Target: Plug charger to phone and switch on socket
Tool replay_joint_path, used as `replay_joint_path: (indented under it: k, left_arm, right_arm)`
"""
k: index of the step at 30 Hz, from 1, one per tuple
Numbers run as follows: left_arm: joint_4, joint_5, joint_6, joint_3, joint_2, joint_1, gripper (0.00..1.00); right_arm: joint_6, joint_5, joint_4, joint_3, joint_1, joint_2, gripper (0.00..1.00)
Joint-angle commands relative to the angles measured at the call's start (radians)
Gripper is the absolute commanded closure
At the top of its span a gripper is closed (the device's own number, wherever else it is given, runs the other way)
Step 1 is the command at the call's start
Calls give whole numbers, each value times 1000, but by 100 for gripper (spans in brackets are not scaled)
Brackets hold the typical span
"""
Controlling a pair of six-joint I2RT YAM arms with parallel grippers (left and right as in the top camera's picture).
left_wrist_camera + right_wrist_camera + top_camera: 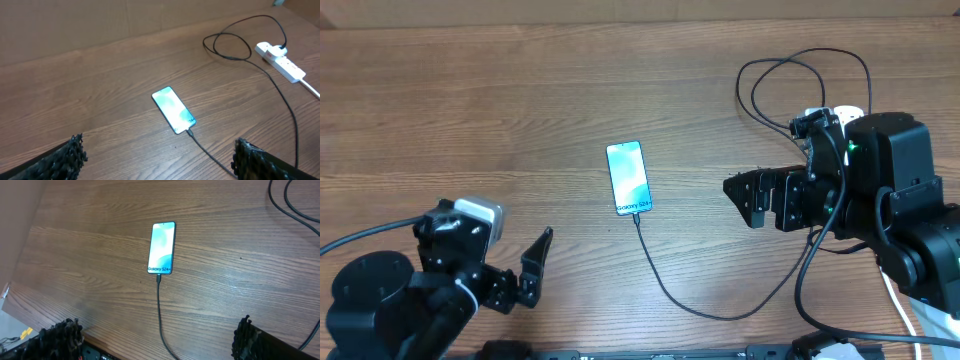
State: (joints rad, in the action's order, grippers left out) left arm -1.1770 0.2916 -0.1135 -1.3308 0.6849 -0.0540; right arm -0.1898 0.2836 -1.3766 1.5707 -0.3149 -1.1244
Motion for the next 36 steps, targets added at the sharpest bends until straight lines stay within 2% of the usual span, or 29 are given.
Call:
replay_joint_path:
  k: [1, 7, 17, 25, 36]
  left_arm:
    - [40, -15, -46, 58, -23, 10, 0]
    - [233, -22, -51, 314, -184, 27, 0]
    - [611, -119, 244, 766, -475, 36, 0]
    - [902, -180, 425, 1039, -669, 56, 0]
    - [1158, -199, 534, 1224, -681, 126, 0]
  right_arm:
    - [5, -1, 5, 14, -5, 0, 0]
    - [5, -1, 5, 14, -5, 0, 0]
    - [5, -1, 5, 14, -5, 0, 0]
    - [5, -1, 5, 14, -5, 0, 0]
    - [5, -1, 5, 14, -5, 0, 0]
